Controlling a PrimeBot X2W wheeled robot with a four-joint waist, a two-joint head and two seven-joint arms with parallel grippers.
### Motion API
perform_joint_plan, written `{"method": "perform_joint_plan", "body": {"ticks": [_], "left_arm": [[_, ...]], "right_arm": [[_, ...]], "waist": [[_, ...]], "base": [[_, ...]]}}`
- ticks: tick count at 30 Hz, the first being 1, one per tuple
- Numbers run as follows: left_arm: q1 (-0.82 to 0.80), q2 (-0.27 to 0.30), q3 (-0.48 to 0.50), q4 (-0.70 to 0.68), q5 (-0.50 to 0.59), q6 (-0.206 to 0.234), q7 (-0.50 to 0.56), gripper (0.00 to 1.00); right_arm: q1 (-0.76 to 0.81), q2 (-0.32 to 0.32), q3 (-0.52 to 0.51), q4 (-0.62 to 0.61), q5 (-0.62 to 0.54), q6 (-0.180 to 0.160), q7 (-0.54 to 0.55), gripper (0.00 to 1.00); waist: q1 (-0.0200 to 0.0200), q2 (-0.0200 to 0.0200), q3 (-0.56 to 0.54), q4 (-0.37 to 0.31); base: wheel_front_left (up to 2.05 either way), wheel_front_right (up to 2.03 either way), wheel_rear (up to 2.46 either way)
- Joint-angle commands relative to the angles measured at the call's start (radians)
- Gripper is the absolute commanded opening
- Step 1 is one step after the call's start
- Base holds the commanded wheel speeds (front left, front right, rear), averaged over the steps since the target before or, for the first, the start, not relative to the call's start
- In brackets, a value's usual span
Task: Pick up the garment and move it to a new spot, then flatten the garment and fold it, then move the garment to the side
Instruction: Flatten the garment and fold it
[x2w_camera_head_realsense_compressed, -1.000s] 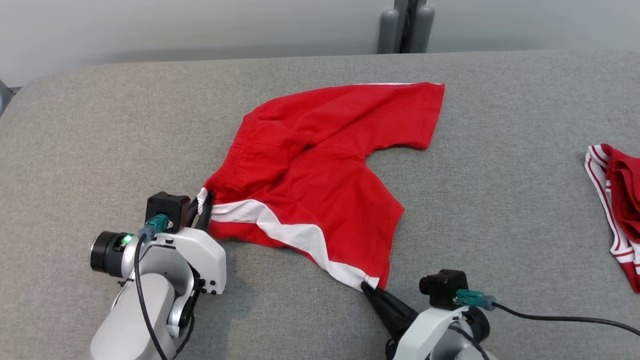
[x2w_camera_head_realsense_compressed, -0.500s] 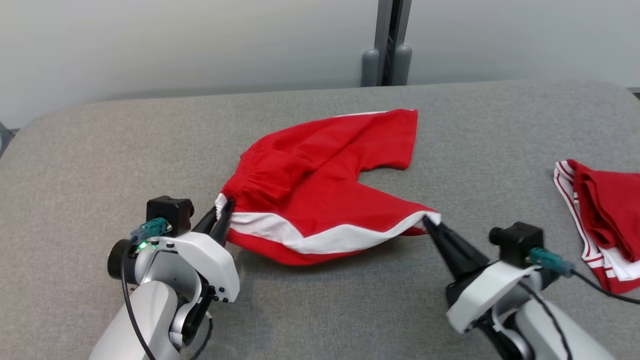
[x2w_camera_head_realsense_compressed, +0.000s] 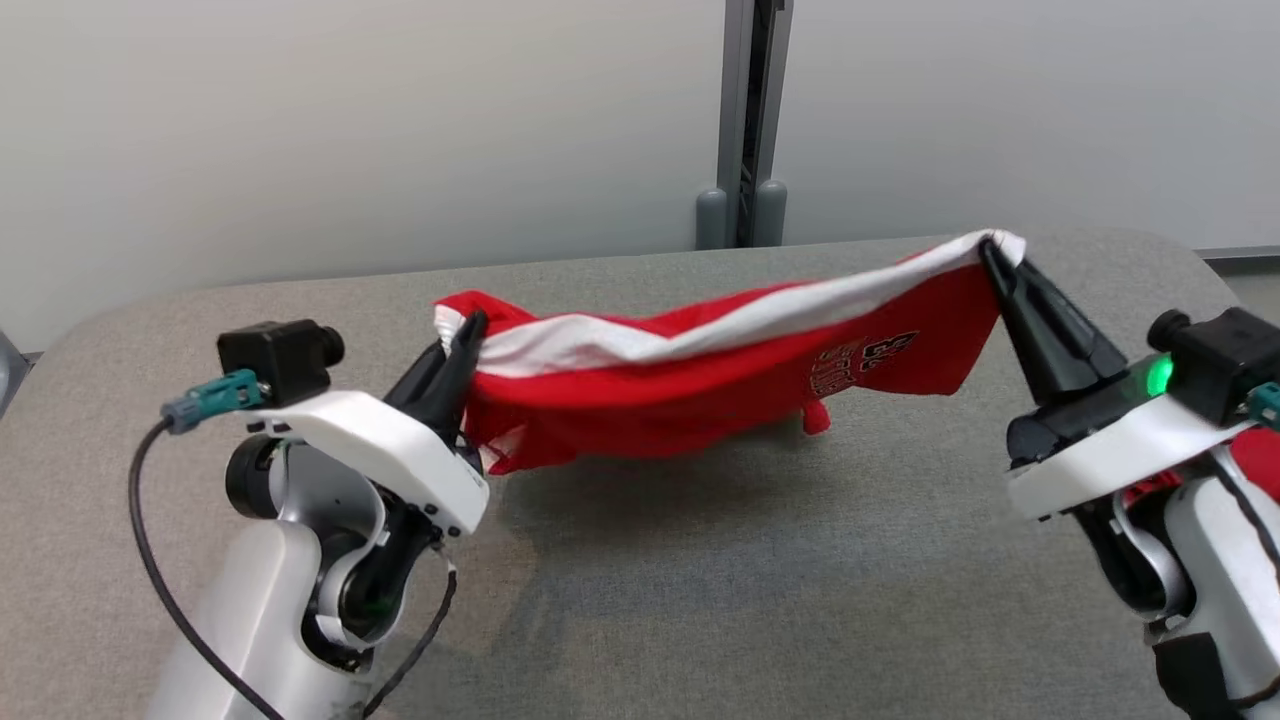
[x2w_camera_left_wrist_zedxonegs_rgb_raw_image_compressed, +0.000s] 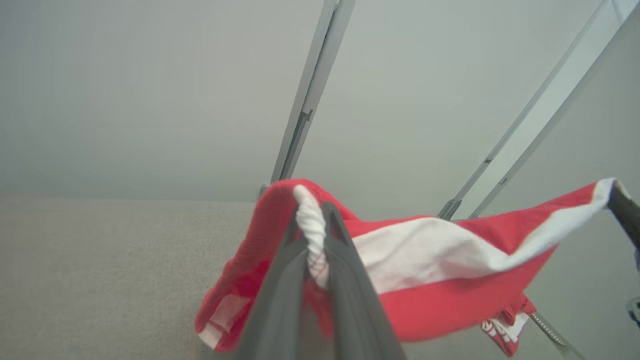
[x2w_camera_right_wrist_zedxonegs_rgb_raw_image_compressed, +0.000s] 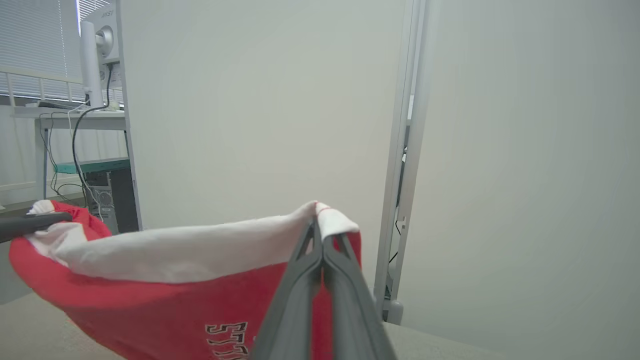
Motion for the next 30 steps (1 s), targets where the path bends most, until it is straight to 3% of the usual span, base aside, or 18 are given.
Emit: {"method": "perform_joint_plan", "body": {"ticks": [1,6,14,21,23,25,28,30], "left_arm": [[-0.02,-0.006,0.019,-0.016,-0.017,0.016,0.004,0.0],[-0.058,-0.069,0.069,-0.079,-0.164,0.087,0.085,0.0],[-0.199,-0.086,0.071,-0.074,-0.218,0.179,0.188,0.0],[-0.478,-0.074,0.111,0.059,-0.235,0.264,0.281,0.0],[-0.583,-0.066,0.11,0.123,-0.216,0.271,0.288,0.0],[-0.773,-0.069,0.104,0.216,-0.185,0.25,0.252,0.0],[-0.931,-0.073,0.117,0.338,-0.146,0.21,0.14,0.0],[-1.05,-0.08,0.123,0.418,-0.127,0.193,0.067,0.0]], "right_arm": [[-0.009,0.006,-0.018,-0.015,0.001,0.0,-0.002,0.0],[-0.036,0.012,-0.076,-0.06,-0.007,-0.001,0.04,0.0],[-0.109,0.016,-0.089,-0.081,-0.018,0.0,0.102,0.0],[-0.389,-0.01,-0.044,-0.006,0.029,0.0,0.19,0.0],[-0.506,-0.019,-0.014,0.046,0.043,-0.001,0.198,0.0],[-0.699,-0.02,0.021,0.141,0.069,-0.001,0.181,0.0],[-0.849,0.042,-0.018,0.291,0.129,-0.001,0.146,0.0],[-0.965,0.058,-0.026,0.368,0.108,0.0,0.102,0.0]], "waist": [[0.0,0.0,-0.005,-0.004],[0.0,0.0,-0.015,-0.006],[0.0,0.0,0.026,-0.006],[0.0,0.0,0.214,-0.027],[0.0,0.0,0.276,-0.036],[0.0,0.0,0.366,-0.051],[0.0,0.0,0.417,-0.075],[0.0,0.0,0.455,-0.087]], "base": [[0.0,0.0,0.0],[0.0,0.0,0.0],[0.0,0.0,0.0],[0.0,0.0,0.0],[0.0,0.0,0.0],[0.0,0.0,0.0],[0.0,0.0,0.0],[0.0,0.0,0.0]]}}
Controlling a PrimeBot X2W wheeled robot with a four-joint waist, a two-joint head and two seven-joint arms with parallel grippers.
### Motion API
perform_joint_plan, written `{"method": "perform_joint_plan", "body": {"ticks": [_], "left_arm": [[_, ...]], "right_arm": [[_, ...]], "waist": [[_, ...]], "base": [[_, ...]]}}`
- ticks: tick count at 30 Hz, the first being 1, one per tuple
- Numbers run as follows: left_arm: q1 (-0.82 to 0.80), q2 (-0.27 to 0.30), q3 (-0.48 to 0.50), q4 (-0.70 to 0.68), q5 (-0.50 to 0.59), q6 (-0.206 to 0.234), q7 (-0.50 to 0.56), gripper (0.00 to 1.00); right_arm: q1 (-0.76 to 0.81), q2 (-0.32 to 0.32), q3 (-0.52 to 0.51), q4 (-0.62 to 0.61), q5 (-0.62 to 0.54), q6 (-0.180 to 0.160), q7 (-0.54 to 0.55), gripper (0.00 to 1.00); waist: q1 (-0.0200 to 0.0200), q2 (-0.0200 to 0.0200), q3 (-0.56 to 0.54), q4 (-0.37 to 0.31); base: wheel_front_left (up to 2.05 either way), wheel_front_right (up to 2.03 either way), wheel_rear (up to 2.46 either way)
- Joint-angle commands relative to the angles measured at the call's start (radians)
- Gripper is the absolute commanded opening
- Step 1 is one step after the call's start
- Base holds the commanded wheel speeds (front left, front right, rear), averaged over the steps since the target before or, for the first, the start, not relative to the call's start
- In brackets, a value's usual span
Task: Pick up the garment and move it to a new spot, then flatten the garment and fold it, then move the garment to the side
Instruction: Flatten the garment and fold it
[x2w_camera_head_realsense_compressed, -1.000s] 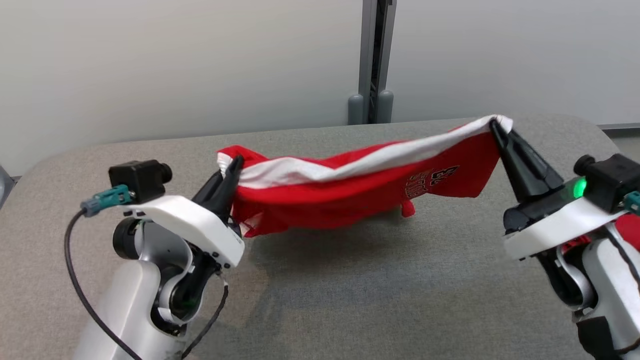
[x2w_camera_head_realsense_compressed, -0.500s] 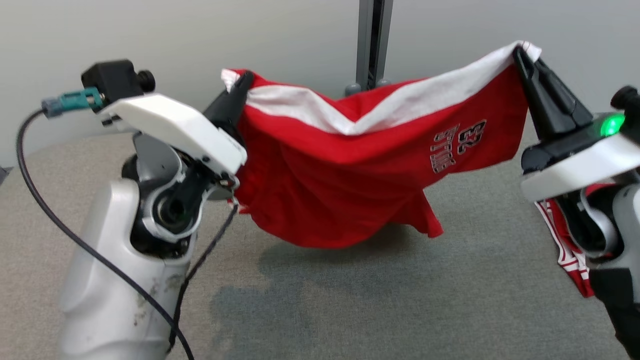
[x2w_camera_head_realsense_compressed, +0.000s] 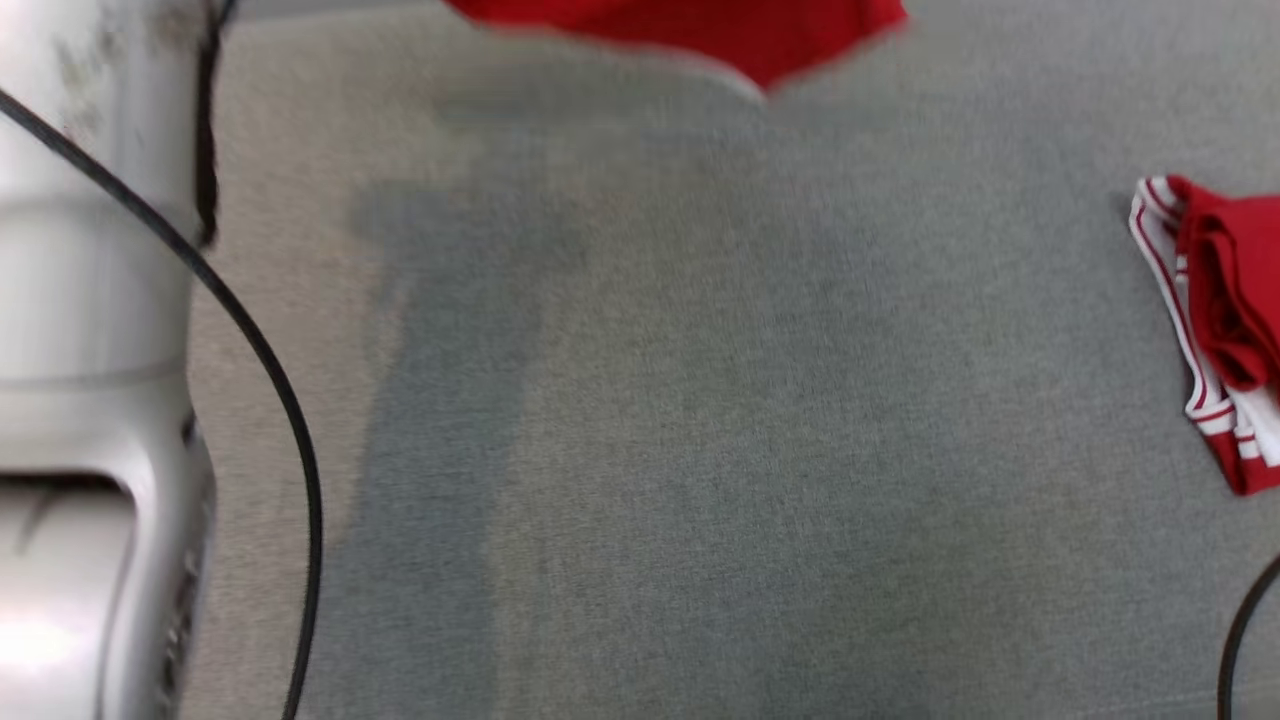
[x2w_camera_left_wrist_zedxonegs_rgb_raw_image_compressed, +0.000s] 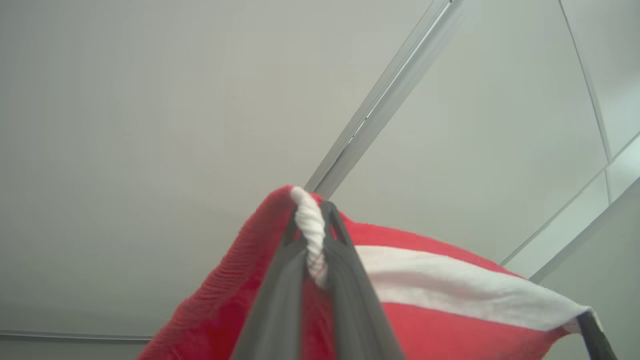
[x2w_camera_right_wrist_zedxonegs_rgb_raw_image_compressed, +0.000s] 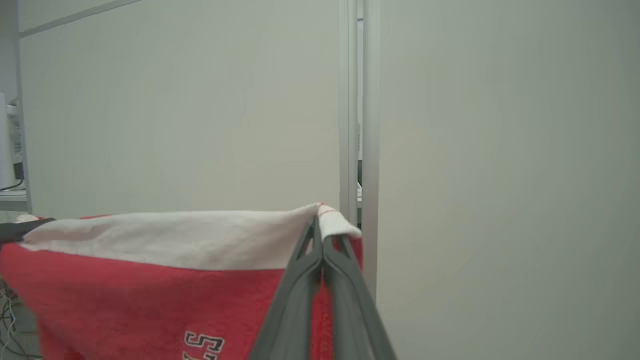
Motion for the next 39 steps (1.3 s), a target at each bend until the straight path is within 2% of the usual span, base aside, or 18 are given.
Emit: {"method": "perform_joint_plan", "body": {"ticks": [1,4,7,9,15,19,25,29,39], "left_arm": [[-0.073,-0.003,0.01,0.049,0.008,-0.017,-0.052,0.0],[-0.161,-0.01,0.014,0.168,0.018,-0.062,-0.155,0.0],[-0.223,-0.014,0.003,0.259,0.016,-0.113,-0.233,0.0],[-0.249,-0.017,-0.005,0.311,0.007,-0.141,-0.262,0.0],[-0.224,-0.02,-0.079,0.458,0.045,-0.238,-0.334,0.0],[-0.187,-0.022,-0.092,0.549,0.048,-0.272,-0.368,0.0],[-0.117,-0.01,-0.145,0.658,0.084,-0.331,-0.373,0.0],[-0.069,0.015,-0.195,0.721,0.125,-0.348,-0.362,0.0],[0.061,0.066,-0.321,0.774,0.203,-0.396,-0.243,0.0]], "right_arm": [[-0.068,0.008,0.0,0.042,-0.023,0.0,-0.049,0.0],[-0.133,0.039,0.006,0.154,-0.056,0.0,-0.152,0.0],[-0.176,0.065,0.009,0.22,-0.067,0.0,-0.201,0.0],[-0.178,0.073,0.039,0.219,-0.075,0.0,-0.21,0.0],[-0.071,0.037,0.168,0.191,-0.068,0.0,-0.213,0.0],[-0.009,0.024,0.237,0.201,-0.042,0.0,-0.213,0.0],[0.06,-0.012,0.326,0.211,0.017,0.0,-0.213,0.0],[0.102,-0.03,0.378,0.217,0.058,0.0,-0.213,0.0],[0.19,-0.052,0.53,0.287,0.169,0.0,-0.213,0.0]], "waist": [[0.0,0.0,0.091,-0.042],[0.0,0.0,0.114,-0.047],[0.0,0.0,0.146,-0.045],[0.0,0.0,0.185,-0.039],[0.0,0.0,0.285,-0.021],[0.0,0.0,0.327,-0.013],[0.0,0.0,0.314,0.009],[0.0,0.0,0.28,0.02],[0.0,0.0,0.168,0.03]], "base": [[0.0,0.0,0.0],[0.0,0.0,0.0],[0.0,0.0,0.0],[0.0,0.0,0.0],[0.0,0.0,0.0],[0.0,0.0,0.0],[0.0,0.0,0.0],[0.0,0.0,0.0],[0.0,0.0,0.0]]}}
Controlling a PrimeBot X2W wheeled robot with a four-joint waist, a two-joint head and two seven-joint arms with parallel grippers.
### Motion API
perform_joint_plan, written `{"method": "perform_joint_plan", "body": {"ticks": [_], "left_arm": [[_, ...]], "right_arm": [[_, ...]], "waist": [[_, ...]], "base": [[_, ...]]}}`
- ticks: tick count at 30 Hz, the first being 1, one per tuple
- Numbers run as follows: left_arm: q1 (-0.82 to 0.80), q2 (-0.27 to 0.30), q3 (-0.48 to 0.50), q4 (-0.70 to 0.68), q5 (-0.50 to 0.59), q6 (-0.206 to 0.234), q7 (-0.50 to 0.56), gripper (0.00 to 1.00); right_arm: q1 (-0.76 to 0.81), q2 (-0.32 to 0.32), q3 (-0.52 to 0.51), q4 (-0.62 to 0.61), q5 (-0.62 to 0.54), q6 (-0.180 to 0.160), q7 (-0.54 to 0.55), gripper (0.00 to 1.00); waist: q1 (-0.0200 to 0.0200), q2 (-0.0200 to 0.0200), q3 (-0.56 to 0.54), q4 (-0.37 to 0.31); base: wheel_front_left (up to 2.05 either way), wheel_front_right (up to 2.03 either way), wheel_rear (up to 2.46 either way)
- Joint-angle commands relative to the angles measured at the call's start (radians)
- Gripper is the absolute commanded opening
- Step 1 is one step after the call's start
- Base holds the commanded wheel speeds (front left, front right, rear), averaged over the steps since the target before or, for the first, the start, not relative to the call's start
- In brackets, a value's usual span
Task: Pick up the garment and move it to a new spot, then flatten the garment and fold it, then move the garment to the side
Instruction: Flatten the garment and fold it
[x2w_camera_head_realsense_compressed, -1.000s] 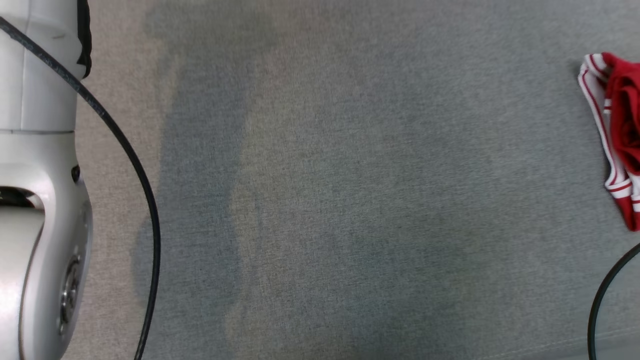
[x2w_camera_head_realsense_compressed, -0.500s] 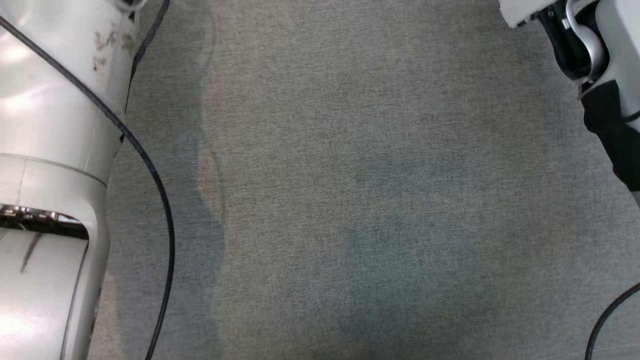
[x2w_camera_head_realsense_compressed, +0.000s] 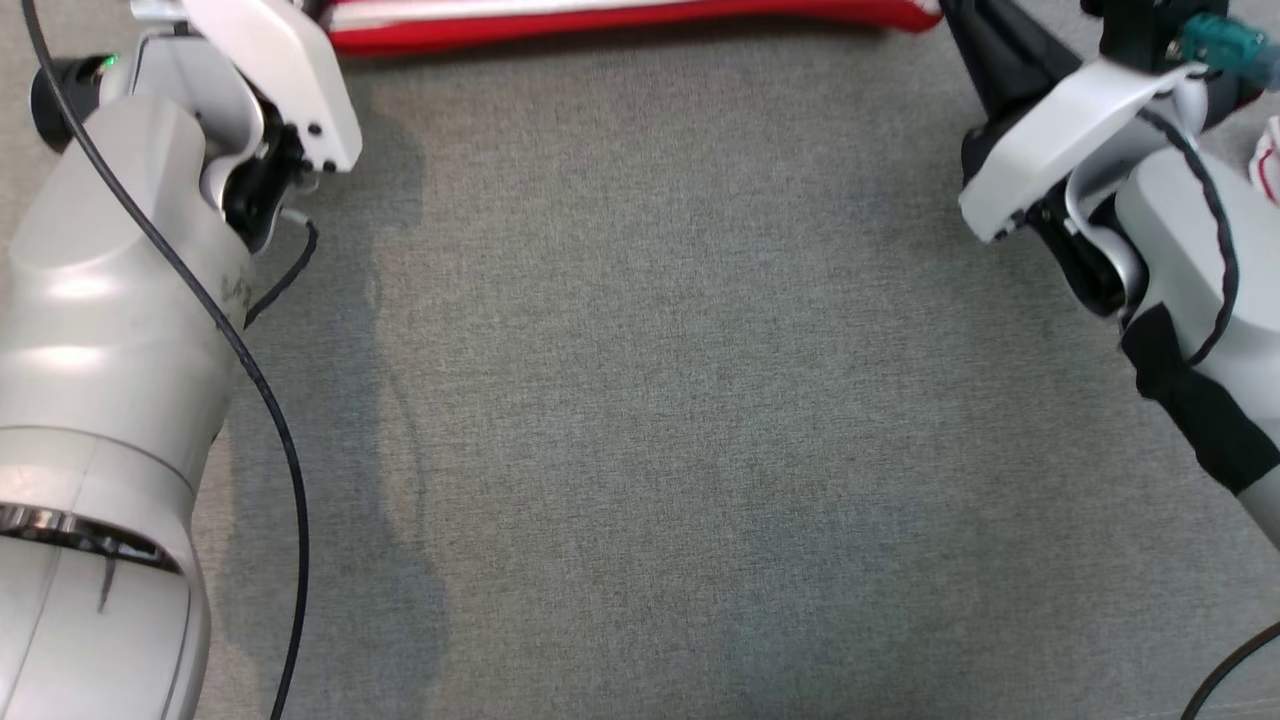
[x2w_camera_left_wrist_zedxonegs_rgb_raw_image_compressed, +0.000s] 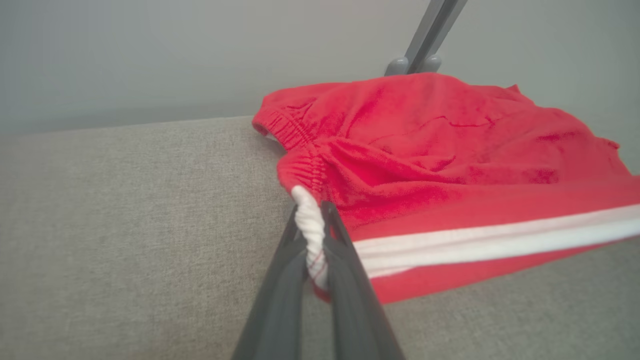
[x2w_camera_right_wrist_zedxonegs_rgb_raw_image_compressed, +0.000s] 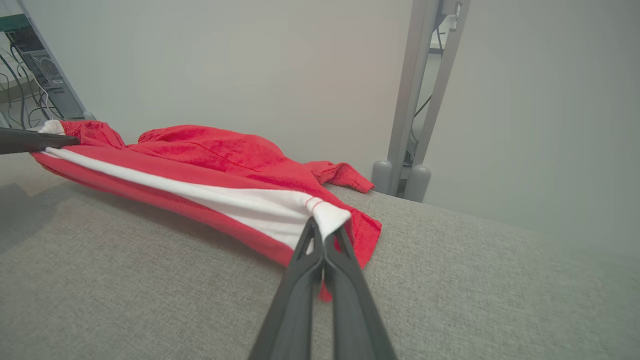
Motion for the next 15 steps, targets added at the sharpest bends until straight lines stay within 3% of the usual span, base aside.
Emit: {"method": "perform_joint_plan", "body": {"ticks": [1,15], "left_arm": [[0.015,0.014,-0.01,0.003,0.012,-0.002,-0.004,0.0],[0.185,0.012,-0.115,-0.034,0.019,-0.011,-0.007,0.0]], "right_arm": [[0.018,-0.013,0.011,0.017,0.018,-0.001,-0.004,0.0],[0.11,-0.063,0.24,0.089,0.21,-0.002,0.053,0.0]], "waist": [[0.0,0.0,-0.028,0.002],[0.0,0.0,-0.159,0.001]], "base": [[0.0,0.0,0.0],[0.0,0.0,0.0]]}}
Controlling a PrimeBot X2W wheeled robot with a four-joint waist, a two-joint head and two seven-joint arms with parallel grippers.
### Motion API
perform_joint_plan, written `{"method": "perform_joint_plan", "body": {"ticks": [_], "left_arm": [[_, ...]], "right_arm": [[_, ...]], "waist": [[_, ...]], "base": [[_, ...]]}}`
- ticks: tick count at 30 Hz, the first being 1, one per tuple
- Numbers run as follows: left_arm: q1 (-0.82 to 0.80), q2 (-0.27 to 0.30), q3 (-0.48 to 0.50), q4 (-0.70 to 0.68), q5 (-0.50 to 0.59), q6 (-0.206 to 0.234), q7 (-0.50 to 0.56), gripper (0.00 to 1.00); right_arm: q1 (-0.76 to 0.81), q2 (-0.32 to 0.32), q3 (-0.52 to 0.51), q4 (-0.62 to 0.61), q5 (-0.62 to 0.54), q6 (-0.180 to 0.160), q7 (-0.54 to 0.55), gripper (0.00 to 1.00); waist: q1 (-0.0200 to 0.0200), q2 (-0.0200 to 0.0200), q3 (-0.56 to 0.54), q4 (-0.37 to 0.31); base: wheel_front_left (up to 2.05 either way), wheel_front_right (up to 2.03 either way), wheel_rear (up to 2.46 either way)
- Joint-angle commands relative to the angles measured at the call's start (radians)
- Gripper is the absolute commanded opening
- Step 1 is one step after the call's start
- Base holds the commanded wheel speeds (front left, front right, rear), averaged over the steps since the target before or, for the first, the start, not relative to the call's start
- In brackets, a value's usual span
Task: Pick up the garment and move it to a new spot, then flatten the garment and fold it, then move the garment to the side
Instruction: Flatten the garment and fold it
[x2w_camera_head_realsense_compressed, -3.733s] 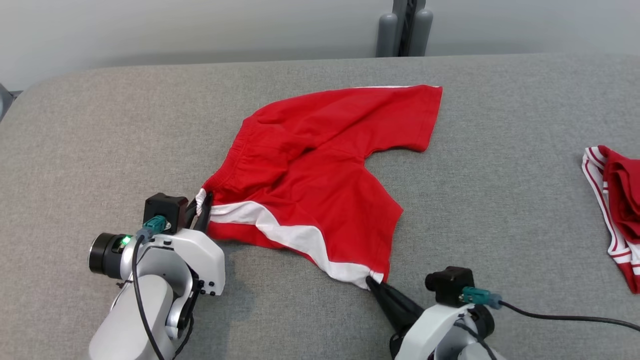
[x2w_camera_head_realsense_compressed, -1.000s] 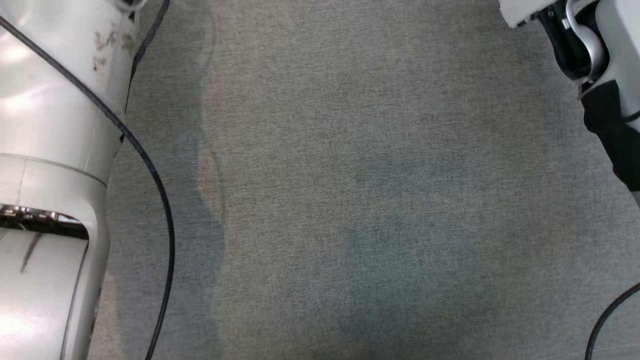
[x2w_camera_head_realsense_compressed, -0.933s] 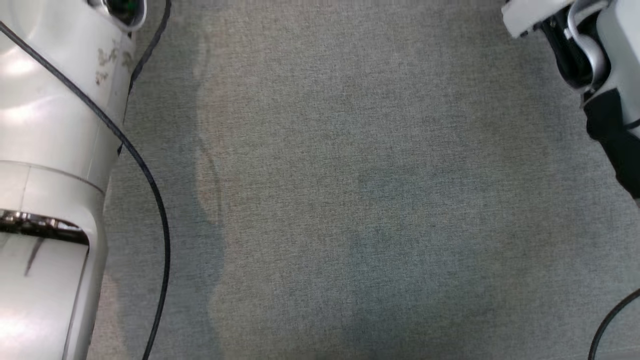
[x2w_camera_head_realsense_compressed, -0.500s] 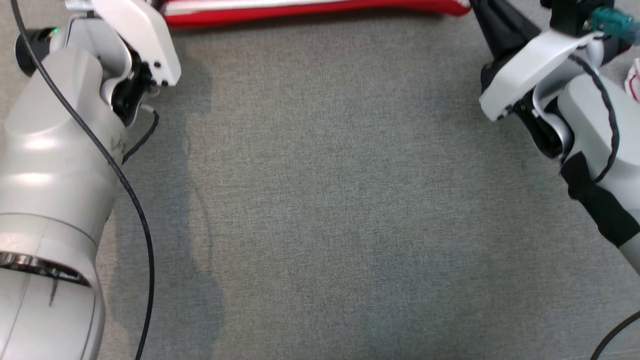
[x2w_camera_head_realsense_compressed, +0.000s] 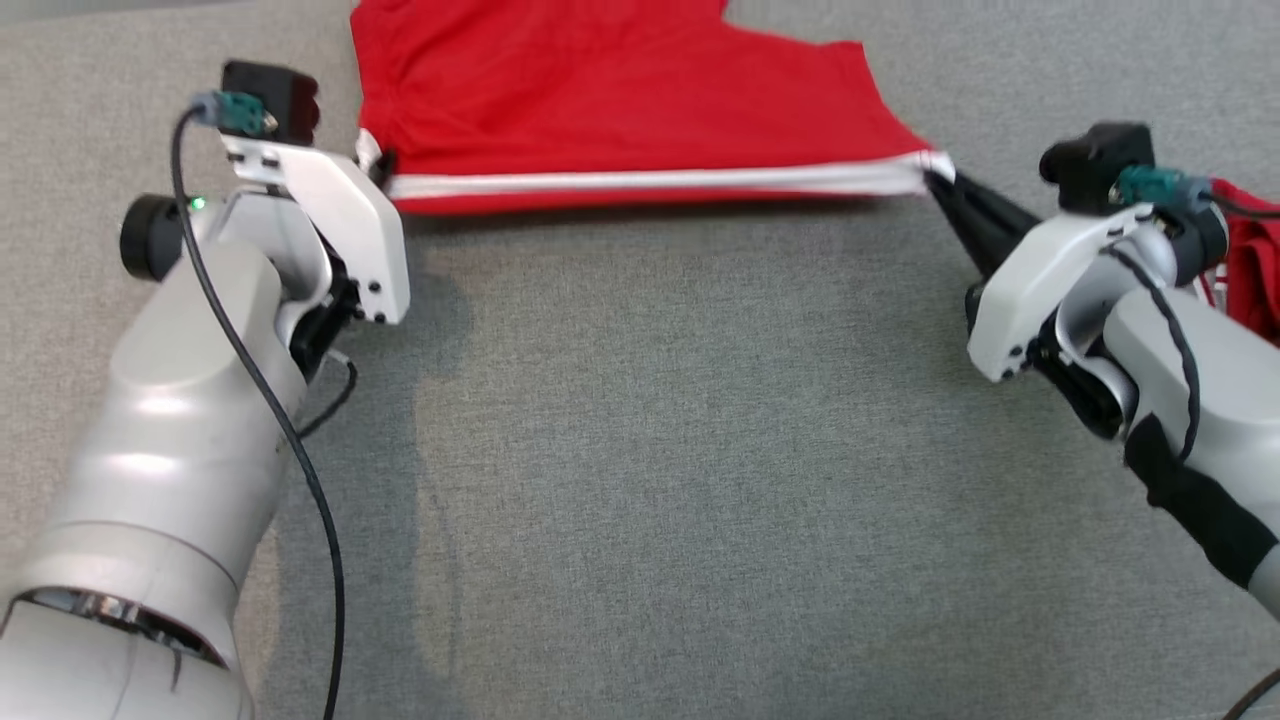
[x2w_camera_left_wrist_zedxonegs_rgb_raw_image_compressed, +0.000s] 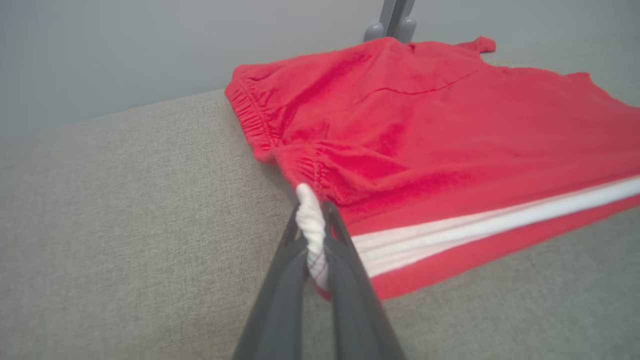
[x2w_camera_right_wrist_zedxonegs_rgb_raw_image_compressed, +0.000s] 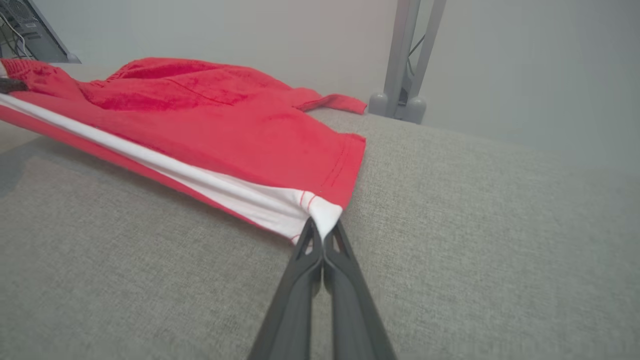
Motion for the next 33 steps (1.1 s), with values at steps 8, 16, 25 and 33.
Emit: {"method": "perform_joint_plan", "body": {"ticks": [8,16,25,33], "left_arm": [[0.132,0.032,-0.06,-0.048,-0.038,0.001,0.011,0.0],[0.213,0.015,-0.062,-0.079,-0.095,0.001,0.012,0.0],[0.332,0.031,-0.109,-0.125,-0.116,0.001,-0.005,0.0],[0.474,0.035,-0.116,-0.191,-0.179,0.001,-0.01,0.0]], "right_arm": [[0.067,-0.055,0.109,-0.017,0.11,-0.003,0.041,0.0],[0.123,-0.091,0.155,-0.061,0.174,-0.003,0.069,0.0],[0.214,-0.157,0.175,-0.148,0.24,-0.003,0.116,0.0],[0.316,-0.215,0.18,-0.271,0.288,-0.003,0.197,0.0]], "waist": [[0.0,0.0,-0.099,-0.004],[0.0,0.0,-0.159,0.008],[0.0,0.0,-0.235,0.014],[0.0,0.0,-0.315,0.018]], "base": [[0.0,0.0,0.0],[0.0,0.0,0.0],[0.0,0.0,0.0],[0.0,0.0,0.0]]}}
